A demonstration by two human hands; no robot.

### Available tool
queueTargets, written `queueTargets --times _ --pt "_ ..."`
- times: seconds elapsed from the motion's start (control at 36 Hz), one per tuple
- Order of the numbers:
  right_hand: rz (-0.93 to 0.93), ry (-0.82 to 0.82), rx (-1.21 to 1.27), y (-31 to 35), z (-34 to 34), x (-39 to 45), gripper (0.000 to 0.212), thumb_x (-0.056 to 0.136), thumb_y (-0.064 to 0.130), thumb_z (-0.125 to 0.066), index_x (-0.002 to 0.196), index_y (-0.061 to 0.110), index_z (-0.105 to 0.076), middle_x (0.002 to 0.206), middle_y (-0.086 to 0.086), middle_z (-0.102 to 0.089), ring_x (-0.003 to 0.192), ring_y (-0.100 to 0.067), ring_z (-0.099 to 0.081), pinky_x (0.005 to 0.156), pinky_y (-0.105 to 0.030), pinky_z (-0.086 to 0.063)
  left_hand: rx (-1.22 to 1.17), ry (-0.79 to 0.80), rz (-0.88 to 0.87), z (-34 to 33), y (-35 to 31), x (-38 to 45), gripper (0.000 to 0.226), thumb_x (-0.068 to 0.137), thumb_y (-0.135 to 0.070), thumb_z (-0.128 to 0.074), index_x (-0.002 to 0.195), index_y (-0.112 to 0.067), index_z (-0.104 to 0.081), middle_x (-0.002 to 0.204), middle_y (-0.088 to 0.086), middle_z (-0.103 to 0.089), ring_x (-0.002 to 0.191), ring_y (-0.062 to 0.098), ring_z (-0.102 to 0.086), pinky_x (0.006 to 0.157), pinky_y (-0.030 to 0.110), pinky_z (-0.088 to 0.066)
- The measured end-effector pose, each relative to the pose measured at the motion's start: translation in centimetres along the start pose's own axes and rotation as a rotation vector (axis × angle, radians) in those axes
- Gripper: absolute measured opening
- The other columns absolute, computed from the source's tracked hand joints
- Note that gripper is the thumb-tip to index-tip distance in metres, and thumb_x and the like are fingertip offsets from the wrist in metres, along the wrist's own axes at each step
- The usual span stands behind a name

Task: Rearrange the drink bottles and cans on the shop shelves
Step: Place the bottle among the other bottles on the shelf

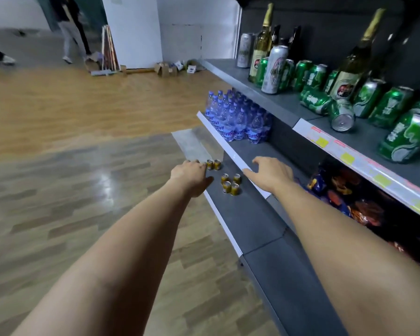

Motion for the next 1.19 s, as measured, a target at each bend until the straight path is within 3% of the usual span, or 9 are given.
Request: queueTargets --times 0.22,0.5,0.69,0.81,0.97,1.06,1.19 --pt "-0.021 -0.040 -0.006 1.6 0.1 11.9 0.047 0.092 0.051 -0.048 0.126 0.019 -0.055 0.126 -0.005 -0.059 0.114 -0.028 -0.056 0.081 -0.033 -0.042 0.019 -0.001 -0.050 1.1 3.5 12.2 0.051 0.097 -0.047 -0.040 0.136 -0.015 -0.045 0.140 0.009 -0.046 0.129 0.029 -0.042 0.100 0.042 -0.042" --pt "-0.096 -0.192 0.030 0.5 5.6 27.4 0.038 0.091 0.049 -0.050 0.113 0.020 -0.059 0.119 -0.005 -0.061 0.108 -0.029 -0.057 0.079 -0.034 -0.042 0.061 -0.127 -0.147 7.6 4.5 28.9 0.051 0.097 -0.046 -0.040 0.136 -0.014 -0.045 0.138 0.010 -0.049 0.126 0.030 -0.043 0.098 0.040 -0.041" --pt "-0.220 -0.495 0.056 -1.9 10.1 33.4 0.040 0.093 0.043 -0.050 0.119 0.013 -0.050 0.120 -0.009 -0.054 0.108 -0.029 -0.054 0.076 -0.035 -0.042 0.036 -0.123 -0.205 8.6 3.9 38.2 0.049 0.097 -0.045 -0.039 0.134 -0.014 -0.046 0.136 0.009 -0.050 0.124 0.030 -0.046 0.096 0.041 -0.043" --pt "-0.297 -0.696 -0.014 -3.2 13.3 36.3 0.046 0.093 0.043 -0.049 0.123 0.009 -0.046 0.122 -0.013 -0.052 0.110 -0.029 -0.051 0.080 -0.037 -0.044 -0.002 -0.151 -0.264 9.1 3.3 43.6 0.049 0.097 -0.044 -0.042 0.134 -0.012 -0.045 0.136 0.010 -0.049 0.124 0.030 -0.047 0.098 0.043 -0.043" --pt "-0.315 -0.882 -0.059 -1.4 18.2 42.2 0.041 0.093 0.039 -0.050 0.122 0.011 -0.049 0.122 -0.012 -0.053 0.112 -0.030 -0.049 0.085 -0.040 -0.042 -0.015 -0.188 -0.399 10.7 3.3 51.3 0.052 0.096 -0.043 -0.044 0.139 -0.014 -0.042 0.139 0.010 -0.046 0.128 0.030 -0.043 0.101 0.041 -0.040" --pt "-0.367 -0.869 -0.094 -0.5 19.8 45.7 0.044 0.094 0.042 -0.050 0.125 0.011 -0.048 0.123 -0.013 -0.054 0.114 -0.031 -0.049 0.088 -0.042 -0.043 -0.006 -0.195 -0.461 11.7 4.2 54.9 0.050 0.096 -0.042 -0.045 0.137 -0.014 -0.043 0.137 0.012 -0.047 0.125 0.031 -0.046 0.100 0.041 -0.042" --pt "-0.505 -0.674 -0.206 -1.3 20.1 50.5 0.056 0.093 0.053 -0.046 0.127 0.008 -0.046 0.123 -0.016 -0.056 0.115 -0.034 -0.049 0.086 -0.041 -0.042 -0.068 -0.136 -0.520 12.4 5.3 61.1 0.053 0.095 -0.043 -0.048 0.138 -0.013 -0.041 0.138 0.012 -0.045 0.126 0.032 -0.045 0.100 0.044 -0.043"
Point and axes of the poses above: each hand's wrist, its own x-axis towards the middle knuckle, its own z-axis out of the back of the hand, y = z × x, the point moved 7 cm from there along x, towards the middle knuckle
